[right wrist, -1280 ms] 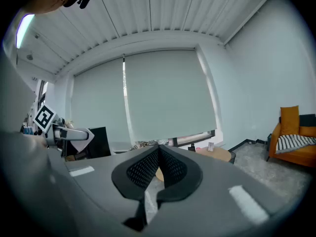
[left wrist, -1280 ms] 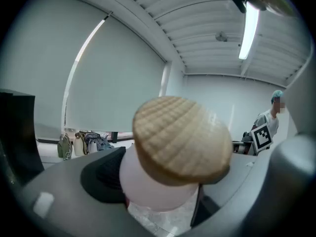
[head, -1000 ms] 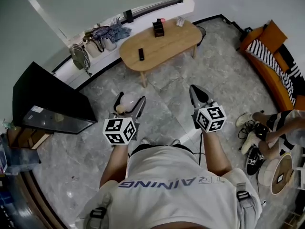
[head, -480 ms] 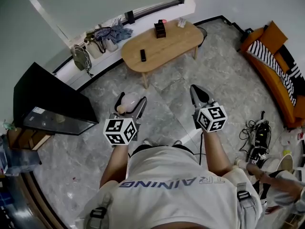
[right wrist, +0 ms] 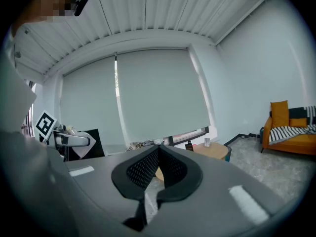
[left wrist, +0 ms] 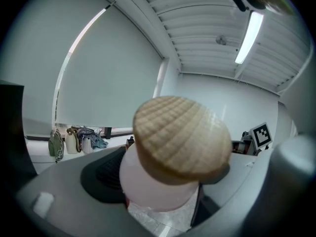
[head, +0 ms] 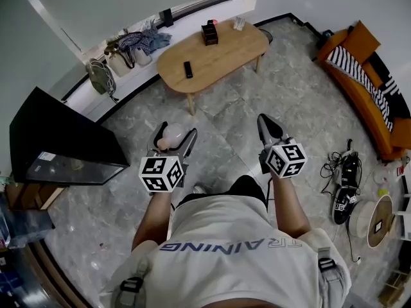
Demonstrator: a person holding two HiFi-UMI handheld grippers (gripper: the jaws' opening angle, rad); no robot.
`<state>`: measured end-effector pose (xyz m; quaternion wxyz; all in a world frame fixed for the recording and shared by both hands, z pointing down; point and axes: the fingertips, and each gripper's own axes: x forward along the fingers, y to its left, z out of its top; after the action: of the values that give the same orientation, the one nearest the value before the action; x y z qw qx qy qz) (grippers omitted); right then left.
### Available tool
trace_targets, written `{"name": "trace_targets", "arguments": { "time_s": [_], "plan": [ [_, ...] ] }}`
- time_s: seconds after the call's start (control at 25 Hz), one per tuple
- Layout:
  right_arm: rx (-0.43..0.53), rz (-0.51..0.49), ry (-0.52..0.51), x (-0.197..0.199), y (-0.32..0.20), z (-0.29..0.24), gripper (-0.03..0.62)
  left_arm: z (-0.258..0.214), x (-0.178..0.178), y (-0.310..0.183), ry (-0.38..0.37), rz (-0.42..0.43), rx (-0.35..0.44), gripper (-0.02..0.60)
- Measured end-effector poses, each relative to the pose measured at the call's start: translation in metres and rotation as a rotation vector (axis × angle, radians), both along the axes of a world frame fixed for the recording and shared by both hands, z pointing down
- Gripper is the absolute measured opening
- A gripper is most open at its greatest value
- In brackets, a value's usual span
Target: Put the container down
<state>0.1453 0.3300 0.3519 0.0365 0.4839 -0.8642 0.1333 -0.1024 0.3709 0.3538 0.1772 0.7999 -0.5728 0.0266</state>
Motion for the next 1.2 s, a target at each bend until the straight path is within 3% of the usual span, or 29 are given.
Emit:
{"name": "trace_targets", "arguments": {
  "time_s": [0.28, 0.68, 0.92, 1.2],
  "plan": [
    [-0.030, -0.005, 0.001, -0.007, -0.014, 0.013, 0.014, 0.008, -0.003, -0.022, 0.012, 0.022, -0.016, 0.407],
    [-0.018, -0.060, -0.035, 0.000, -0.122, 0.012, 0.014, 0.006, 0.010, -0.111, -0.017, -0.026, -0.025, 0.406],
    [-0.004, -0.082, -0.035, 0.040, -0.202, 0.004, 0.014, -0.009, 0.051, -0.187, -0.033, -0.047, -0.009, 0.407],
    [-0.030, -0.057, -0.015, 0.124, -0.279, 0.013, 0.014, -0.006, 0.117, -0.267, -0.016, -0.056, -0.003, 0.407]
  ]
}}
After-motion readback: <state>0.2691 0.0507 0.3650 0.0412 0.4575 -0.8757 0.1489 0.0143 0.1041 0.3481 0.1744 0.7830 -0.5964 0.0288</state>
